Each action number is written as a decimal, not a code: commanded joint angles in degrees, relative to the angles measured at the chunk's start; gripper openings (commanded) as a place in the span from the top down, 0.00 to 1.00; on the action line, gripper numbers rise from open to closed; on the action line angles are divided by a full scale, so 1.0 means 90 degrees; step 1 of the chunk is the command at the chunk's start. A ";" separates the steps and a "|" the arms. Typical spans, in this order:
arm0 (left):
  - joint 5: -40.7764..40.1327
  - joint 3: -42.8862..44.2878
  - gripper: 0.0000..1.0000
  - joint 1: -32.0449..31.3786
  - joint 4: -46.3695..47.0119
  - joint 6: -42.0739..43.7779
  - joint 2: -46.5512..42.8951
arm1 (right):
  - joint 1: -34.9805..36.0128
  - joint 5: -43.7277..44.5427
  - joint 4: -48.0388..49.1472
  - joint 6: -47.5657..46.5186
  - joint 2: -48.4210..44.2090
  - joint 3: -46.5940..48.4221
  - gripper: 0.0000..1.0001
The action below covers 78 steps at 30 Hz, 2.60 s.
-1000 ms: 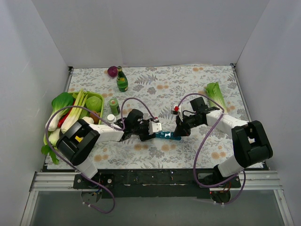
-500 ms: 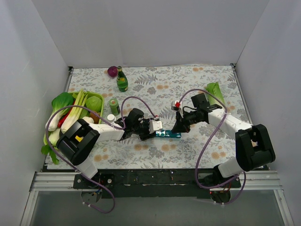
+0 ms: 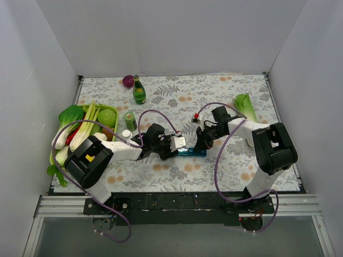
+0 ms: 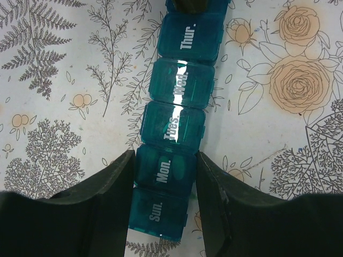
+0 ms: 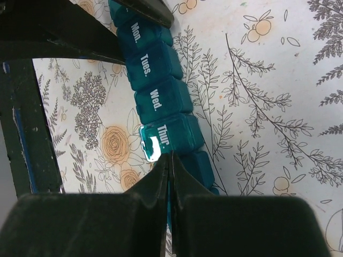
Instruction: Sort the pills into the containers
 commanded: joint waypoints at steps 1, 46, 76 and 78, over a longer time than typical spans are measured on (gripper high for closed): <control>-0.0175 -0.0019 0.86 -0.0058 -0.0538 -0.0111 -0.0059 | -0.0025 0.0641 -0.0279 -0.0250 -0.0207 -0.0007 0.96; -0.0800 0.0401 0.35 -0.0136 -0.0372 -0.1009 -0.0458 | 0.0112 0.0112 -0.1158 -0.1002 -0.1322 0.0961 0.70; -0.2655 0.0470 0.02 0.0011 -0.3184 -0.4720 -0.5819 | 0.2142 0.2748 0.0150 -0.3474 -0.0464 0.0413 0.08; -0.2870 0.0382 0.02 0.0011 -0.3369 -0.4914 -0.6161 | 0.2220 0.2934 0.0218 -0.3308 -0.0298 0.0472 0.09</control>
